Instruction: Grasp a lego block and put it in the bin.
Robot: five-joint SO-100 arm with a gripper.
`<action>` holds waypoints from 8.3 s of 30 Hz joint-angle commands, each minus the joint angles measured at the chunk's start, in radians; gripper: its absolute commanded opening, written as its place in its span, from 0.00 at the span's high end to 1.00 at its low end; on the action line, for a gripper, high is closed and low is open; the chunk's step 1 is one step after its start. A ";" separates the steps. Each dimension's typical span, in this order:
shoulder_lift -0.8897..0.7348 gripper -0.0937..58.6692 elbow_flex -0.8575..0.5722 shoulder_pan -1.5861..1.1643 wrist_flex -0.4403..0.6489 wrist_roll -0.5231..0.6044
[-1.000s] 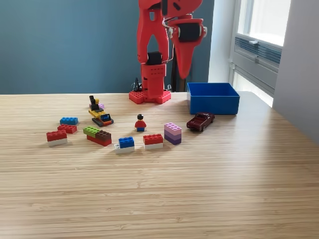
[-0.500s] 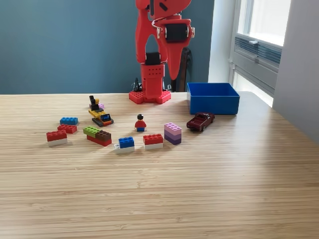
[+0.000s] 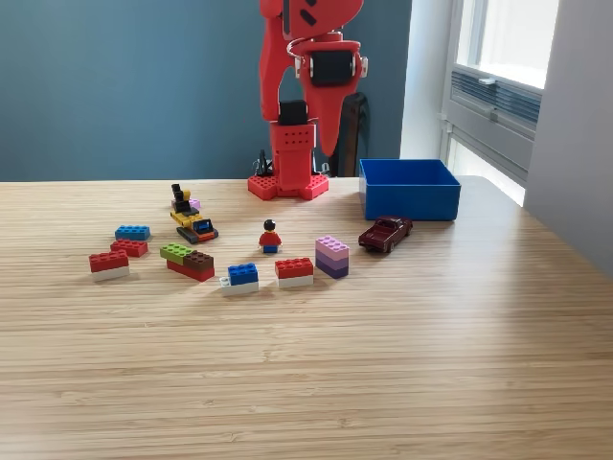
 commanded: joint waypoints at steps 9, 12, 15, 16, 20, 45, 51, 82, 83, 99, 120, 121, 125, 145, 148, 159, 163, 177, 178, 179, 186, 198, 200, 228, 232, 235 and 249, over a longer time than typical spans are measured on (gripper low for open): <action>0.023 1.00 0.121 0.291 -0.212 -0.219; 0.032 1.00 0.199 0.307 -0.287 -0.288; 0.032 1.00 0.242 0.278 -0.308 -0.308; 0.029 1.00 0.259 0.262 -0.308 -0.308; 0.034 1.00 0.321 0.184 -0.308 -0.288; 0.021 0.58 0.327 -0.012 -0.350 -0.541; 0.018 0.50 0.336 -0.005 -0.405 -0.565; -0.192 0.41 0.391 0.046 -0.523 -0.643; -0.192 0.41 0.400 0.046 -0.535 -0.643; -0.192 0.87 0.477 0.043 -0.649 -0.618; -0.169 1.00 0.202 -0.021 -0.408 -0.250; -0.167 1.00 0.172 -0.035 -0.371 -0.227; -0.166 1.00 0.060 -0.109 -0.241 -0.135; -0.167 1.00 -0.046 -0.706 0.005 0.117; -0.167 1.00 -0.043 -0.802 0.032 0.144; -0.169 1.00 0.064 -1.057 0.063 0.218; -0.167 1.00 0.118 -1.108 0.066 0.222; -0.167 0.46 0.103 -1.115 0.069 0.097; -0.167 0.44 0.094 -1.115 0.069 0.091; -0.167 0.43 0.084 -1.115 0.069 0.086; -0.167 0.50 -0.015 -1.115 0.069 0.072; -0.169 1.00 -0.305 -0.713 0.066 0.063; -0.170 1.00 -0.308 -0.623 0.066 0.052; -0.187 1.00 -0.210 -0.087 -0.067 -0.144; -0.187 1.00 -0.210 -0.083 -0.067 -0.150; -0.187 1.00 -0.210 -0.078 -0.069 -0.158; -0.187 1.00 -0.178 -0.038 -0.084 -0.170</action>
